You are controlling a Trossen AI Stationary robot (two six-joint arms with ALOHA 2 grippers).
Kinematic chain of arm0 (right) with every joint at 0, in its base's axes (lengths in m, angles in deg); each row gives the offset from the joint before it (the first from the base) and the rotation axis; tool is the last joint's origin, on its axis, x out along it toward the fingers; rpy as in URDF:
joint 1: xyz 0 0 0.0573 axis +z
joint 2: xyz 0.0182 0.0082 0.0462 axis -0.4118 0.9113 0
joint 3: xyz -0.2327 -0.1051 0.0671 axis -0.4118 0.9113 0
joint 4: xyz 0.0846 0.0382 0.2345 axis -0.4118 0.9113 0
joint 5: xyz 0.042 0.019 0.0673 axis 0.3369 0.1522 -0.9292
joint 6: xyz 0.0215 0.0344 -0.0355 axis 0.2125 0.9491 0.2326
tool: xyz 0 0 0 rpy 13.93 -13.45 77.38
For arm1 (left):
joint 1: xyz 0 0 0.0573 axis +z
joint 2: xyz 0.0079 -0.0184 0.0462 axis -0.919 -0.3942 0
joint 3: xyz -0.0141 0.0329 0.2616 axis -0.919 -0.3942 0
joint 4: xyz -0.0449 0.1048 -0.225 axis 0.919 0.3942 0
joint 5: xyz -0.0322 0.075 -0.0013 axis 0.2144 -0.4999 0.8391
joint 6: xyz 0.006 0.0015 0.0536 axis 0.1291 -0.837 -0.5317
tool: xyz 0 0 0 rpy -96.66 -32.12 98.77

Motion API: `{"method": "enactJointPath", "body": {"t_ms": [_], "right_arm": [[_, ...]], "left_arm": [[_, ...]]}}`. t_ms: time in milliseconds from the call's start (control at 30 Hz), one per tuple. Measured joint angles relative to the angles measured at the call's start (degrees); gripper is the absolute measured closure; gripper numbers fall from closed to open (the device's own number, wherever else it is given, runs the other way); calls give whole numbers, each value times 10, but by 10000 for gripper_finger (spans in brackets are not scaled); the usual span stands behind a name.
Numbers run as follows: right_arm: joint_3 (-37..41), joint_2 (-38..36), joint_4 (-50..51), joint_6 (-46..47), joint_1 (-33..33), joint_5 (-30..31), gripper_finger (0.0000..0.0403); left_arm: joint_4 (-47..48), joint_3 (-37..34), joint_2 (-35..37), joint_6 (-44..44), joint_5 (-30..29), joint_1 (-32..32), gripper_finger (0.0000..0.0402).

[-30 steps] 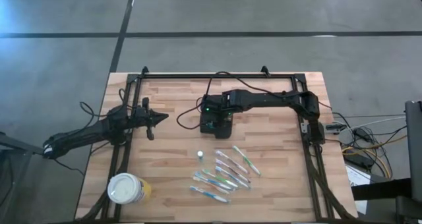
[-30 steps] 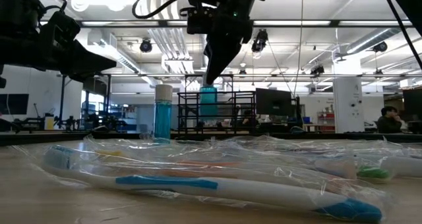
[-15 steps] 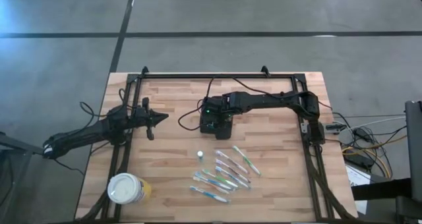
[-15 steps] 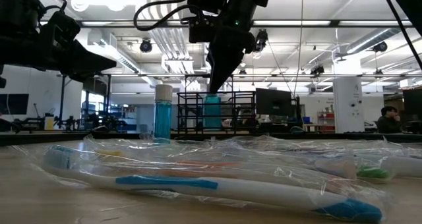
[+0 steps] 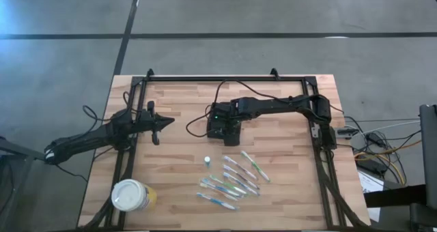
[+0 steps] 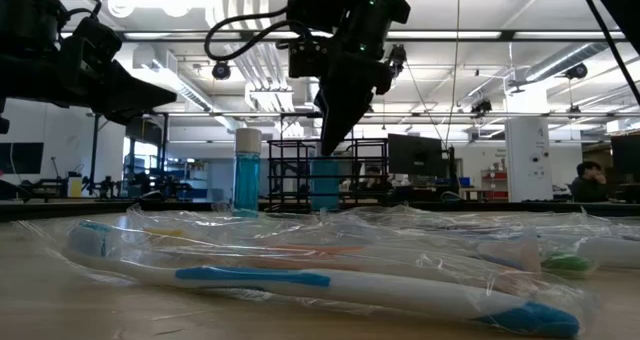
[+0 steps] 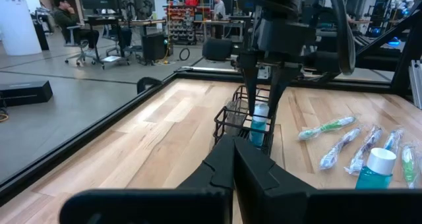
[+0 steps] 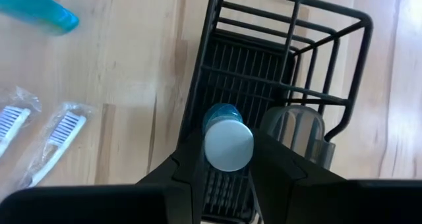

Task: Pick & Place toothbrushing station
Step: Put the top blue mouthwash into the black organizer

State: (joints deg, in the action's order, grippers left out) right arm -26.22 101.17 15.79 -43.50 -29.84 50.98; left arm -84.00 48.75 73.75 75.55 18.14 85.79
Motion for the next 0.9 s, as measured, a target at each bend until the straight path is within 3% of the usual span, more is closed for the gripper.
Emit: {"method": "enactJointPath", "body": {"t_ms": [700, 900], "right_arm": [[3, 0, -16, -3, -2, -24, 304], [3, 0, -16, -1, -2, -36, 269]], "left_arm": [[0, 0, 0, 0, 0, 0, 396], [0, 0, 0, 0, 0, 0, 396]]}}
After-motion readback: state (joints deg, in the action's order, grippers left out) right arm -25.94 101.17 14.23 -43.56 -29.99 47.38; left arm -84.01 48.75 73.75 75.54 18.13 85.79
